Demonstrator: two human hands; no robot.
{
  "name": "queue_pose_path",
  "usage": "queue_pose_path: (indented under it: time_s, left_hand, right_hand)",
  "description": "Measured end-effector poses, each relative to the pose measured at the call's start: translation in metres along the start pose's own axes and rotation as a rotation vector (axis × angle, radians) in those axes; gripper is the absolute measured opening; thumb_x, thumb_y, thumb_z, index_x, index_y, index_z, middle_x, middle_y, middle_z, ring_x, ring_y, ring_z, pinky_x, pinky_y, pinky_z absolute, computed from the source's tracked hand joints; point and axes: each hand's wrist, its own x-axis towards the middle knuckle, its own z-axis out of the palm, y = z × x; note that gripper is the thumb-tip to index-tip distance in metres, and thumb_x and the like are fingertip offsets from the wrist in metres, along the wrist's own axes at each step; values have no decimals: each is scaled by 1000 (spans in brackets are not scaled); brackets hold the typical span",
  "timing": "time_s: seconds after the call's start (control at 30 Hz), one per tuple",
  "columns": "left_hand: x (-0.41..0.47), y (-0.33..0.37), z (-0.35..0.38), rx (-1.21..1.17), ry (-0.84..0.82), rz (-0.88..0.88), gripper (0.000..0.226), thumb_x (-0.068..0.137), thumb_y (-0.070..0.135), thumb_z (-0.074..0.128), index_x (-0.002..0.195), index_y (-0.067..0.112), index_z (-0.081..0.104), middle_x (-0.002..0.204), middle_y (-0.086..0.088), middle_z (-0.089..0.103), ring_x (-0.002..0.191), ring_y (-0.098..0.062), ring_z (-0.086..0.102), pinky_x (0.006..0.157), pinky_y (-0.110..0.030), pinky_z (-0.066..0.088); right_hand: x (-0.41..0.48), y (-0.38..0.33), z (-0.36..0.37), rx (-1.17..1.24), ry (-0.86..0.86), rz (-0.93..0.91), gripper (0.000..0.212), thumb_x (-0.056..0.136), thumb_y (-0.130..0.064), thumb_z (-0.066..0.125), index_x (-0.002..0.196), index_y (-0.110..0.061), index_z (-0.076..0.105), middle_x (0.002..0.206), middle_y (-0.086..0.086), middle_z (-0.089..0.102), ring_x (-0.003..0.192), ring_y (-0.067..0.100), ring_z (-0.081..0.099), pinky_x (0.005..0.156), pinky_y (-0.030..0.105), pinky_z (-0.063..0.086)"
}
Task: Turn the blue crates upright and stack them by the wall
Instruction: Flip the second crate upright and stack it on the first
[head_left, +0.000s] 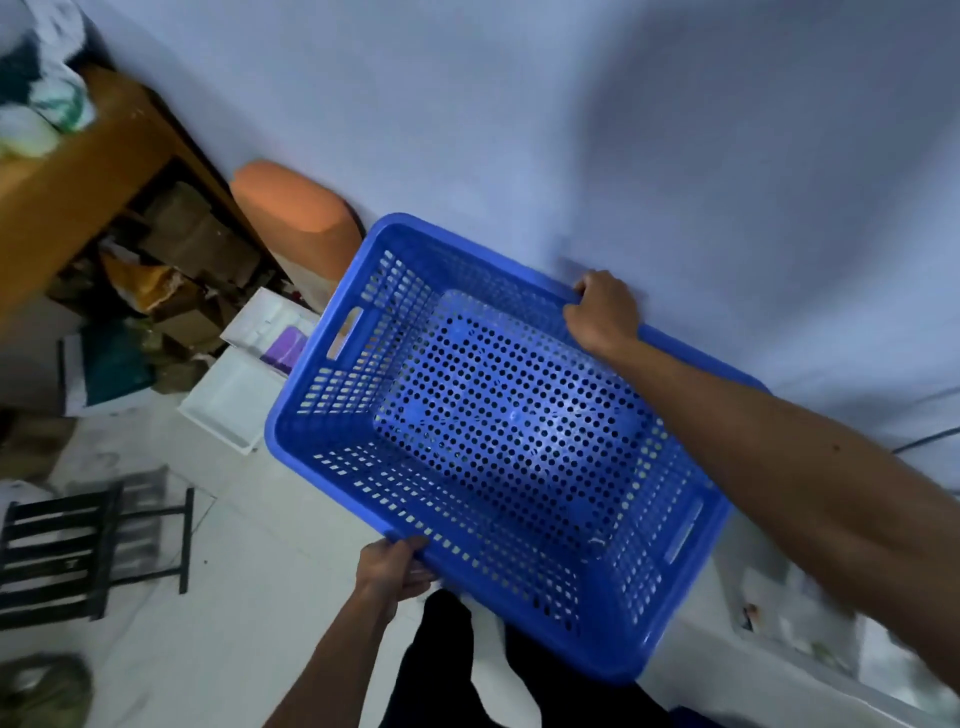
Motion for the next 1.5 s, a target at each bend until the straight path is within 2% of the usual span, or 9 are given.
queue_pose_path:
  time_s: [0.07,0.13,0.23,0.33,0.73,0.9,1.07,1.3,1.5]
  left_hand:
    - [9,2,3,1,-10,-26,18,86,10,73,93,-2,62,79,-22,71,52,-29,73,55,-34,61]
    - [20,1,6,-3,-22,-62,21,86,13,75,95,-3,64,85,-26,73,58,-32,73,46,-30,56]
    - [38,0,14,4,-45,-100,28,84,19,77,99,-3,66,89,-25,77,74,-37,77,56,-31,57]
    - [56,-2,25,10,-53,-128,24,87,19,74,96,-1,66,86,-24,77,78,-36,77,65,-34,57]
    - [89,-3,57,85,-140,-112,28,94,25,67,108,1,64,77,-17,78,68,-28,78,64,-34,60]
    - [89,11,64,111,-131,-127,27,97,27,62,106,1,64,83,-20,78,69,-30,77,61,-32,59]
    - [93,8,79,117,-103,-123,26,99,24,59,107,0,63,76,-21,77,62,-29,76,58,-34,62]
    - [87,9,65,96,-40,-105,29,96,24,63,102,-5,65,71,-22,76,65,-34,77,58,-36,61]
    - [76,23,52,35,-34,-132,37,91,19,72,99,-16,65,59,-24,70,47,-33,68,51,-35,56]
  right_hand:
    - [10,-3,13,-79,-21,0,5,81,-4,64,78,-8,64,79,6,63,73,24,62,72,40,57]
    - [21,-4,28,-130,-36,0,14,82,-7,65,96,-4,67,101,10,64,88,29,63,82,43,56]
    - [34,-1,45,-210,-57,-19,24,84,-8,65,108,-4,64,115,12,60,99,31,59,87,44,52]
    - [45,6,63,-265,-50,-34,29,87,-7,62,116,-4,60,121,13,57,107,31,55,91,42,48]
    - [67,44,97,-263,-2,-25,38,87,-3,57,125,-2,56,128,15,52,116,34,50,96,45,44]
    - [76,58,96,-306,-111,-12,37,94,-11,55,129,-1,52,128,18,49,114,37,50,97,47,44]
    - [82,87,99,-339,-201,-4,41,97,-13,51,138,-7,47,132,18,47,115,37,51,101,46,40]
    - [81,66,103,-254,-28,-163,35,102,-24,49,134,-11,52,126,17,51,112,33,51,96,45,41]
    - [86,43,95,-308,-47,-200,28,100,-17,52,126,-8,56,121,16,51,107,31,51,92,42,42]
